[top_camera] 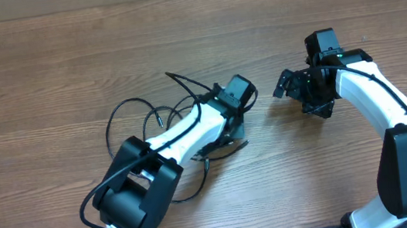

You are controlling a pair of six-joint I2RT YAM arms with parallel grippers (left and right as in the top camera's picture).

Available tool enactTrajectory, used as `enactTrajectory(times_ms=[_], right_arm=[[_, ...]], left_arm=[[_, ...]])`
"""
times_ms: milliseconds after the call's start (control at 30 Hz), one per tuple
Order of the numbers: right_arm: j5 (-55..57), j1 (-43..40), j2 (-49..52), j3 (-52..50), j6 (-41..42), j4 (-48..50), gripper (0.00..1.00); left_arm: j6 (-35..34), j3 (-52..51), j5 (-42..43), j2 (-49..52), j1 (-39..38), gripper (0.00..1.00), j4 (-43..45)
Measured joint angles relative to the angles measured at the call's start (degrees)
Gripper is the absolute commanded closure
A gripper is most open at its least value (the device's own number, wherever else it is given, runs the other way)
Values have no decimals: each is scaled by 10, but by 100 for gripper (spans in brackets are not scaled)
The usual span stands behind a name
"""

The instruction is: Untangle cables

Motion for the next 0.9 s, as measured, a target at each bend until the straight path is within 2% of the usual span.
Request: enactTrajectory(times_ms=[100,167,433,567,733,800,900], right_arm=[[0,0,0,0,0,0,0],[0,0,0,0,0,0,0],[0,0,0,0,0,0,0],[0,0,0,0,0,0,0],[0,0,0,0,0,0,0],[0,0,0,0,0,0,0],[0,0,0,0,0,0,0]], left_arm=[[5,39,6,-15,20,95,-73],[8,71,11,-43,35,87,-111],[23,135,5,-151,63,78,-237],[24,133,-18,-138,70,62,-300],[32,119,-14,-130,77,34,-283],[34,113,-1,-130,77,36,-263],[32,101,18,-130,77,50,-219]])
